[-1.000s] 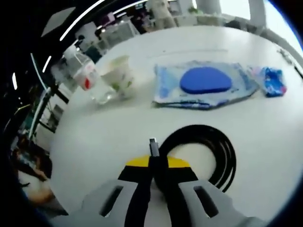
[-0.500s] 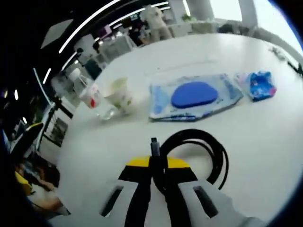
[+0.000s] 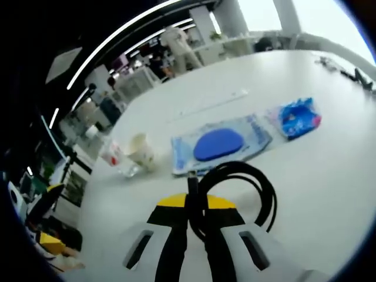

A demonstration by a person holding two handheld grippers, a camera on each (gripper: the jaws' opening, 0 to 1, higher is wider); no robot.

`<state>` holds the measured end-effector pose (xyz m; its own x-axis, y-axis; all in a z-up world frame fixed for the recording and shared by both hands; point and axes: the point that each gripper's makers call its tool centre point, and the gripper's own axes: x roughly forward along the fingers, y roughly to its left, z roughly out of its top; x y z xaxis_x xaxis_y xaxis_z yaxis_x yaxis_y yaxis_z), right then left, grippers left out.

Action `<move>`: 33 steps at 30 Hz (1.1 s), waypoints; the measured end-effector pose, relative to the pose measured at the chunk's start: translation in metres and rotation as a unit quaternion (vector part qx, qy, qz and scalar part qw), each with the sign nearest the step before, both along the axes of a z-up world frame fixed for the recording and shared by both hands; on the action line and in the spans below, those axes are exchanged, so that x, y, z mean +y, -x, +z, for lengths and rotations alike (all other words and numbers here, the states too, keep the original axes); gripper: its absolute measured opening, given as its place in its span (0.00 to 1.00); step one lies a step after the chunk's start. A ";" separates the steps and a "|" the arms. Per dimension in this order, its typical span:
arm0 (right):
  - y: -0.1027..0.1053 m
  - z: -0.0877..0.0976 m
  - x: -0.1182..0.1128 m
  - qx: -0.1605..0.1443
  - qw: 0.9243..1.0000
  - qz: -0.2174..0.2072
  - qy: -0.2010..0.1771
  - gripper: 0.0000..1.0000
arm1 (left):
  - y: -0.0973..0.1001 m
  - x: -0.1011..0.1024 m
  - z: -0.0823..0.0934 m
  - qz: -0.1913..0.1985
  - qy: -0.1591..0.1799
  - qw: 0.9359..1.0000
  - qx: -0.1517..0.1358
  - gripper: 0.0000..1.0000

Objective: Arrange the tabletop items into an orderly group along one side of the table until the central work area is clear of visible clutter.

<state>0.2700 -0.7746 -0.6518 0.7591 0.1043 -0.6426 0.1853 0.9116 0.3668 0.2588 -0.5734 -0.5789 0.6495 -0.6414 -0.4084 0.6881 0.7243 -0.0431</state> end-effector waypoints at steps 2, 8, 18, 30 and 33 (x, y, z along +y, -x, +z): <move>0.001 0.004 -0.007 -0.004 1.000 -0.008 0.003 0.05 | 0.000 0.000 0.000 -0.001 0.000 1.000 0.000 0.92; 0.001 0.012 -0.026 -0.009 1.000 -0.025 0.010 0.05 | 0.002 -0.002 0.000 -0.004 -0.002 1.000 0.002 0.91; 0.001 0.013 -0.063 -0.003 0.998 -0.029 0.052 0.05 | 0.004 -0.002 -0.001 -0.006 -0.007 1.000 0.007 0.91; -0.005 -0.008 -0.090 0.027 0.994 -0.006 0.102 0.05 | 0.004 -0.002 -0.008 -0.007 -0.019 1.000 0.017 0.90; -0.007 -0.015 -0.094 0.035 0.993 -0.001 0.108 0.05 | 0.004 -0.002 -0.009 -0.009 -0.020 1.000 0.018 0.90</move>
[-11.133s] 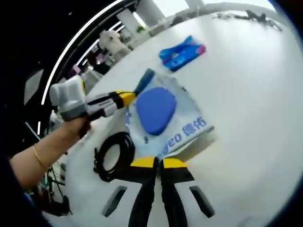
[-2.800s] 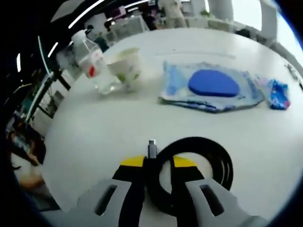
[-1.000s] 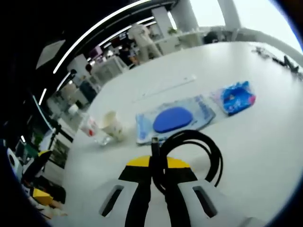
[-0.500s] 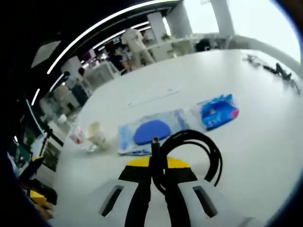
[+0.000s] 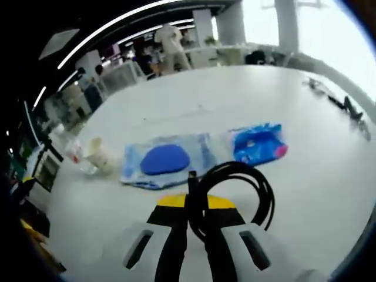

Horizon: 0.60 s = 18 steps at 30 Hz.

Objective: Arrange the tabletop items into an orderly group along one side of the table until the central work area is clear of visible clutter.

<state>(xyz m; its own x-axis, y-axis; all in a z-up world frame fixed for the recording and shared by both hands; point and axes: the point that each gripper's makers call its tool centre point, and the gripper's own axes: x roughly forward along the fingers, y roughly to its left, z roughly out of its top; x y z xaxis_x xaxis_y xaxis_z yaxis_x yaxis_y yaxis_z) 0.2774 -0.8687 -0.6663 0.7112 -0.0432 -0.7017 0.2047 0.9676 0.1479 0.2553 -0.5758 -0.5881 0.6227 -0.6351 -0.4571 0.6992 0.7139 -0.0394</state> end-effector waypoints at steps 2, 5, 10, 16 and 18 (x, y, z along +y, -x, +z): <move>-0.001 -0.004 -0.001 0.004 1.000 0.002 0.001 0.05 | 0.000 0.000 -0.001 0.000 -0.001 1.000 0.002 0.90; -0.003 -0.012 -0.002 0.012 1.000 0.007 0.009 0.05 | 0.000 0.000 -0.002 0.001 -0.003 1.000 0.004 0.89; -0.007 -0.027 -0.002 0.025 1.000 0.015 0.008 0.05 | 0.000 0.002 -0.003 0.002 -0.006 1.000 0.005 0.89; -0.015 -0.039 0.001 0.031 0.999 0.034 0.020 0.05 | -0.001 0.008 -0.003 0.014 -0.004 1.000 0.004 0.88; -0.016 -0.041 0.002 0.034 0.998 0.038 0.021 0.06 | 0.000 0.009 -0.004 0.015 -0.006 1.000 0.006 0.88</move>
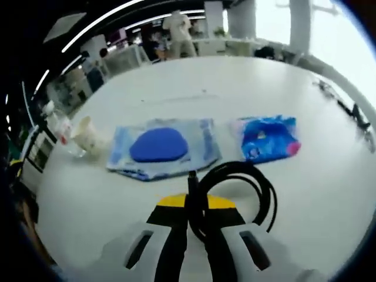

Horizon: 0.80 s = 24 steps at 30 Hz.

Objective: Arrange the tabletop items into an orderly group along one side of the table until the central work area is clear of visible clutter.

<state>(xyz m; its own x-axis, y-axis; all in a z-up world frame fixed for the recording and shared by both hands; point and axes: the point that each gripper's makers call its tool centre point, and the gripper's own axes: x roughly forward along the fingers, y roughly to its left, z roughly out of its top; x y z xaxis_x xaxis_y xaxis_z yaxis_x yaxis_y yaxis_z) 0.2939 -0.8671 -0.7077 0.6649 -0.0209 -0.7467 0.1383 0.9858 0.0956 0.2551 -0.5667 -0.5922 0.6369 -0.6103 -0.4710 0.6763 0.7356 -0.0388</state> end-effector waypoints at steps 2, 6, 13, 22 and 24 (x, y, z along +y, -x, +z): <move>-0.001 -0.003 0.001 0.002 1.000 0.002 0.000 0.06 | 0.001 0.002 -0.001 0.002 -0.003 1.000 0.001 0.87; -0.004 -0.010 0.000 0.008 1.000 0.005 0.006 0.06 | 0.001 0.007 -0.002 0.010 0.002 1.000 0.003 0.88; -0.006 -0.021 0.001 0.019 1.000 0.004 0.000 0.06 | 0.000 0.013 0.000 0.018 0.002 1.000 0.000 0.88; -0.002 -0.032 0.002 0.022 1.000 0.003 -0.003 0.07 | 0.003 0.019 -0.002 0.026 -0.005 1.000 0.003 0.88; 0.000 -0.035 0.002 0.022 1.000 0.004 0.000 0.07 | 0.004 0.021 -0.003 0.030 -0.007 1.000 0.003 0.88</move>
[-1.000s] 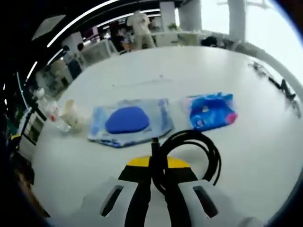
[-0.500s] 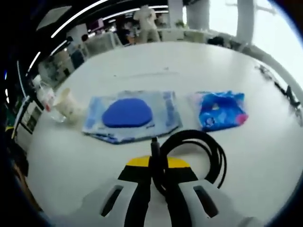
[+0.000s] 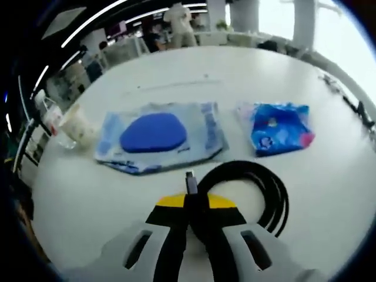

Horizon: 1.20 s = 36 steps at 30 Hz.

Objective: Arrange the tabletop items into an orderly group along one side of the table until the central work area is clear of visible clutter.

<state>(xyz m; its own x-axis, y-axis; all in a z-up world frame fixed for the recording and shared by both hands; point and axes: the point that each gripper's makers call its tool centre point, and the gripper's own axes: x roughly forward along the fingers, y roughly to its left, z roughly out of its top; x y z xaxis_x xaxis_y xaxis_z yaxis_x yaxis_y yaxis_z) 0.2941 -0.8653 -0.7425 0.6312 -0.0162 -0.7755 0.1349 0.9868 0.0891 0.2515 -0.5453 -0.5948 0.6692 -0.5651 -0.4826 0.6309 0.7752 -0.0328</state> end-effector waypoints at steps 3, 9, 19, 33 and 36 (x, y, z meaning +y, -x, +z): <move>0.000 0.000 0.000 -0.006 1.000 0.003 0.001 0.07 | 0.001 0.002 0.001 0.003 0.001 1.000 -0.001 0.88; -0.001 0.000 0.001 -0.012 1.000 0.006 -0.004 0.08 | 0.001 0.005 -0.001 0.005 -0.002 1.000 0.001 0.87; -0.001 -0.002 0.002 -0.009 1.000 0.015 -0.011 0.10 | 0.002 0.002 -0.002 0.000 -0.003 1.000 0.004 0.87; -0.002 0.007 -0.001 -0.044 0.998 -0.012 -0.042 0.27 | 0.002 0.009 -0.002 0.013 0.000 1.000 0.006 0.92; 0.000 0.012 -0.002 -0.048 0.998 -0.015 -0.038 0.34 | 0.002 0.011 -0.001 0.017 0.003 1.000 0.006 0.92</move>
